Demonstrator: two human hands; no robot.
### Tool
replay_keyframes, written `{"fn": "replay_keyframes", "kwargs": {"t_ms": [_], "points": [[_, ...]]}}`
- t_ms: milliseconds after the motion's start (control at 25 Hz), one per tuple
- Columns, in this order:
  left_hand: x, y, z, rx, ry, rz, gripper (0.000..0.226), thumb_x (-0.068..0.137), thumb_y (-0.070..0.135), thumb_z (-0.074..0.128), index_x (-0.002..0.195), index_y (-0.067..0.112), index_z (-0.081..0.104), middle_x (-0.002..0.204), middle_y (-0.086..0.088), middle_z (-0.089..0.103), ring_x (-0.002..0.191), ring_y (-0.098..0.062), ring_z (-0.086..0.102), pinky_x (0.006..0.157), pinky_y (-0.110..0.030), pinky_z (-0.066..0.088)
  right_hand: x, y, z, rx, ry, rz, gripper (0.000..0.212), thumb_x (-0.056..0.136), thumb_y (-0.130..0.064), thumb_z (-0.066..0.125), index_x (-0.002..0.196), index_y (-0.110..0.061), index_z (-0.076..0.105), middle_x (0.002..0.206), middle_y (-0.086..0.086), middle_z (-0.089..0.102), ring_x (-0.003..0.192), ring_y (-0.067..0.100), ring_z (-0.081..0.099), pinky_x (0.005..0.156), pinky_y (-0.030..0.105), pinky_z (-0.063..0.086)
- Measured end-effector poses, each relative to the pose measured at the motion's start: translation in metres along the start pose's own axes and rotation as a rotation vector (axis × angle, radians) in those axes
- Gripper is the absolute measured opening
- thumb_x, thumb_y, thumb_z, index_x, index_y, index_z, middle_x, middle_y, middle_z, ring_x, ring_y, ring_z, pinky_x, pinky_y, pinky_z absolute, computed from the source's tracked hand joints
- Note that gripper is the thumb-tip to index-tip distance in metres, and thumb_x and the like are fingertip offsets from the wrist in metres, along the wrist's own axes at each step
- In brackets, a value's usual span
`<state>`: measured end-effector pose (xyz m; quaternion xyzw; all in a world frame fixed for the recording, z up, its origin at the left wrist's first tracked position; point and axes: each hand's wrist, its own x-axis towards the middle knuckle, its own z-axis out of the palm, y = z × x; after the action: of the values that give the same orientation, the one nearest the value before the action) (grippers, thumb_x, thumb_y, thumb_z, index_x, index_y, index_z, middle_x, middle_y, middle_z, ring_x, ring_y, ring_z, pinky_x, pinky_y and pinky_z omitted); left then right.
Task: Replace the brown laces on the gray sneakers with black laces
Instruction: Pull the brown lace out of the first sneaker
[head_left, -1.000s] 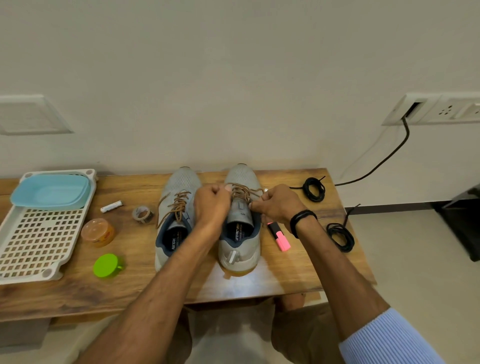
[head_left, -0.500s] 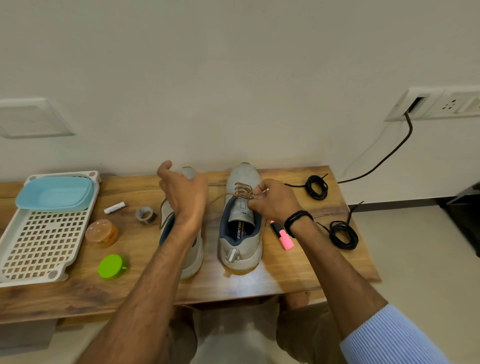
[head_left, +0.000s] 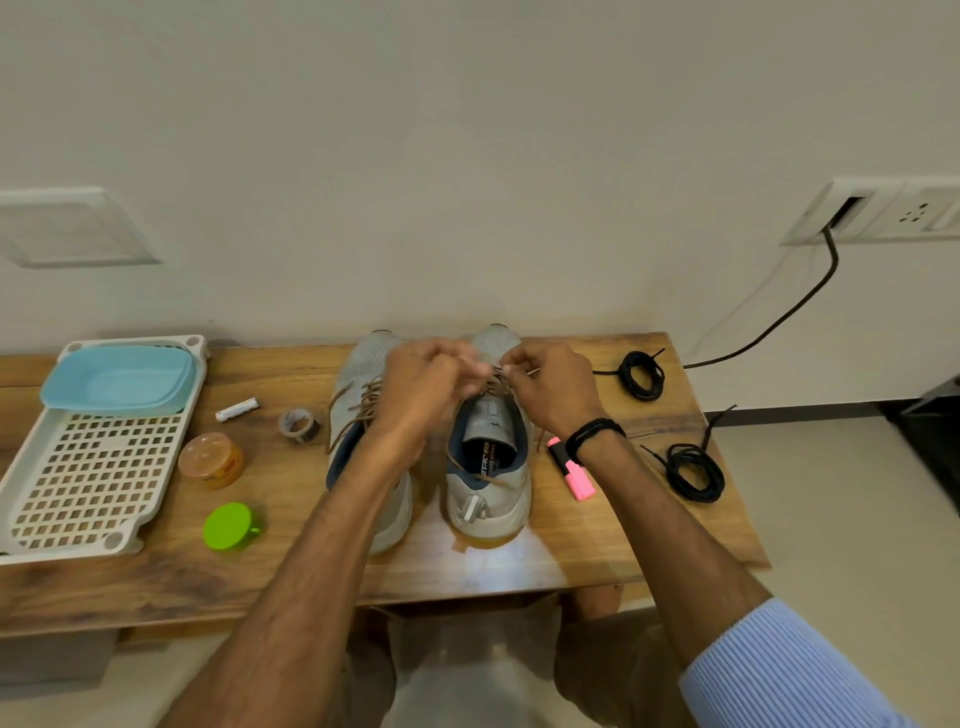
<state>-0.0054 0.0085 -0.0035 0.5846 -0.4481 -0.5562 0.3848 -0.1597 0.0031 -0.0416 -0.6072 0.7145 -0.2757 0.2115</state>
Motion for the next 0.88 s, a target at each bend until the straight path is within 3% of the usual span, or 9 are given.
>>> {"fn": "replay_keyframes", "kwargs": {"t_ms": [80, 160, 240, 320, 480, 760, 880], "points": [[0.011, -0.011, -0.006, 0.347, 0.243, 0.123, 0.009, 0.084, 0.015, 0.068, 0.092, 0.019, 0.071, 0.085, 0.003, 0.072, 0.085, -0.016, 0.070, 0.083, -0.035, 0.058, -0.001, -0.003, 0.003, -0.007, -0.041, -0.035, 0.013, 0.091, -0.023, 0.066, 0.098, -0.019, 0.075, 0.096, -0.006, 0.073, 0.084, 0.005, 0.061, 0.074, 0.018, 0.042], [0.011, -0.019, -0.009, 0.626, 0.157, 0.061, 0.010, 0.087, 0.030, 0.068, 0.091, 0.021, 0.071, 0.083, 0.005, 0.070, 0.085, -0.016, 0.067, 0.082, -0.033, 0.054, 0.000, -0.004, 0.007, -0.033, -0.091, -0.087, 0.014, 0.089, -0.023, 0.067, 0.100, -0.020, 0.076, 0.097, -0.005, 0.075, 0.087, 0.007, 0.065, 0.079, 0.020, 0.048], [0.007, -0.022, -0.006, 0.754, 0.028, 0.023, 0.019, 0.086, 0.039, 0.072, 0.081, 0.020, 0.070, 0.076, 0.004, 0.069, 0.078, -0.015, 0.065, 0.075, -0.030, 0.052, 0.002, -0.004, 0.012, -0.090, -0.145, -0.124, 0.016, 0.089, -0.022, 0.067, 0.102, -0.021, 0.076, 0.101, -0.003, 0.075, 0.094, 0.012, 0.068, 0.084, 0.021, 0.050], [0.003, -0.020, -0.002, 0.846, 0.005, 0.147, 0.017, 0.084, 0.034, 0.075, 0.075, 0.022, 0.066, 0.074, 0.006, 0.067, 0.076, -0.015, 0.063, 0.071, -0.028, 0.049, 0.002, -0.005, 0.014, -0.117, -0.171, -0.125, 0.019, 0.090, -0.018, 0.064, 0.105, -0.019, 0.076, 0.107, -0.001, 0.074, 0.101, 0.014, 0.067, 0.087, 0.022, 0.048], [0.005, -0.019, -0.005, 0.920, -0.093, 0.346, 0.006, 0.080, 0.027, 0.076, 0.079, 0.025, 0.070, 0.082, 0.010, 0.069, 0.078, -0.011, 0.064, 0.072, -0.031, 0.054, 0.003, -0.001, 0.010, -0.124, -0.163, -0.122, 0.021, 0.091, -0.014, 0.062, 0.106, -0.019, 0.076, 0.113, -0.003, 0.073, 0.106, 0.014, 0.065, 0.090, 0.021, 0.045], [0.003, -0.021, -0.004, 0.782, -0.210, 0.337, 0.010, 0.071, 0.033, 0.082, 0.070, 0.039, 0.075, 0.097, 0.008, 0.055, 0.105, -0.016, 0.050, 0.089, -0.033, 0.044, 0.000, -0.005, 0.007, -0.108, -0.211, -0.146, 0.020, 0.089, -0.014, 0.063, 0.102, -0.021, 0.077, 0.102, 0.000, 0.074, 0.095, 0.016, 0.066, 0.072, 0.017, 0.039], [0.005, -0.023, -0.005, 0.897, -0.148, 0.275, 0.019, 0.078, 0.039, 0.079, 0.093, 0.035, 0.070, 0.111, 0.002, 0.058, 0.109, -0.017, 0.053, 0.090, -0.032, 0.043, 0.001, -0.005, 0.006, -0.111, -0.243, -0.125, 0.019, 0.088, -0.013, 0.065, 0.100, -0.021, 0.077, 0.102, -0.001, 0.074, 0.095, 0.014, 0.066, 0.076, 0.017, 0.042]]}}
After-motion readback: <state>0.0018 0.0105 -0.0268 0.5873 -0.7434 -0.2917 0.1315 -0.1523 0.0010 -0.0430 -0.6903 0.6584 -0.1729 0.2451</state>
